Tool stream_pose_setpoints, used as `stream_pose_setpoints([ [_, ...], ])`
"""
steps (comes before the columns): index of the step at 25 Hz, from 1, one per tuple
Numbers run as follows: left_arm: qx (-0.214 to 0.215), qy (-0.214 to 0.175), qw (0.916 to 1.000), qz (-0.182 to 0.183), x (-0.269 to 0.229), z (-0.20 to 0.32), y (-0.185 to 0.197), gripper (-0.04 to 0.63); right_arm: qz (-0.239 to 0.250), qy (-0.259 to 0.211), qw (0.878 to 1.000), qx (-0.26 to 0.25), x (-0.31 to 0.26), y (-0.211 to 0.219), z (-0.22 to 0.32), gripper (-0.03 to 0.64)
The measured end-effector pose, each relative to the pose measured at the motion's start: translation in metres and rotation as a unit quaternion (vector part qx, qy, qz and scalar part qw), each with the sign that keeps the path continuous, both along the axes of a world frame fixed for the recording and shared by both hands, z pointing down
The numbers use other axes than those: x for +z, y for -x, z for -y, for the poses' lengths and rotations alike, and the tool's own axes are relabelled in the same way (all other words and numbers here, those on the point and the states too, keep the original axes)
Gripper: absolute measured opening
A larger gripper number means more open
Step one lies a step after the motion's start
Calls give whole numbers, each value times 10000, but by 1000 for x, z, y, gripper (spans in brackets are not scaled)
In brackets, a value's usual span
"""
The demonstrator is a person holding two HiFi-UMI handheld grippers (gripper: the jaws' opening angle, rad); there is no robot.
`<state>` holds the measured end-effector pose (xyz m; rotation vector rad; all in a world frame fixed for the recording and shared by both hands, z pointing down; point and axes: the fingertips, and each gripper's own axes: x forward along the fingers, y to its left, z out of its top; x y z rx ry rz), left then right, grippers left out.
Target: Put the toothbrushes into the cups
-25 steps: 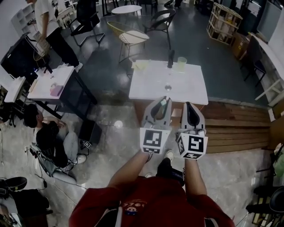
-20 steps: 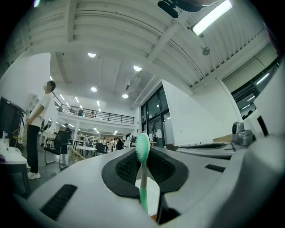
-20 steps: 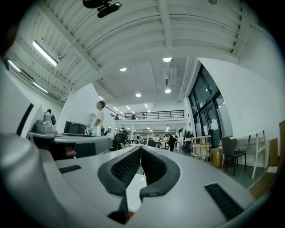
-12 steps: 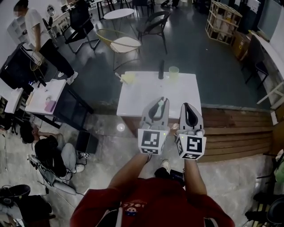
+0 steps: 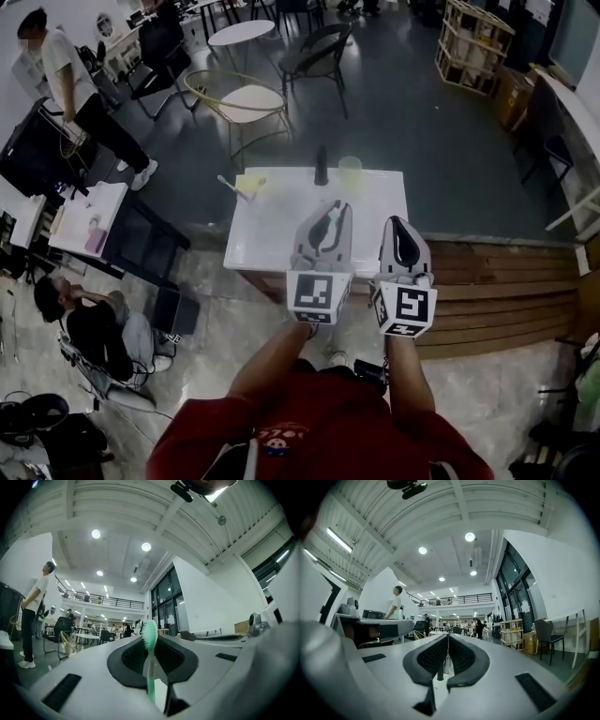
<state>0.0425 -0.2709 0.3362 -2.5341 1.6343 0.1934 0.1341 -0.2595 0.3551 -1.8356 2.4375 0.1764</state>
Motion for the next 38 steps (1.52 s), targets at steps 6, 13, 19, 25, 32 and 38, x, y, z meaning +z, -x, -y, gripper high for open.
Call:
stream_pose_setpoints([
  [6, -83, 71, 9999, 25, 6, 34, -3, 63, 49, 101, 9999, -73, 9, -4, 31, 29],
  [13, -63, 96, 9999, -54, 14, 90, 5, 63, -31, 150, 9999, 25, 17, -1, 81, 29],
  [19, 62, 149, 9997, -159, 21, 146, 15, 62, -88, 190, 9997, 91, 21, 12, 137, 29],
  [25, 185, 171, 9993, -280, 27, 196, 29, 61, -203, 301, 9991, 200, 30, 26, 187, 29],
  [32, 376, 357, 9973, -517, 34, 242, 34, 61, -307, 451, 9977, 406, 37, 30, 228, 29],
  [38, 427, 519, 9960, -594, 48, 272, 23, 61, -296, 637, 9960, 561, 51, 13, 253, 29],
])
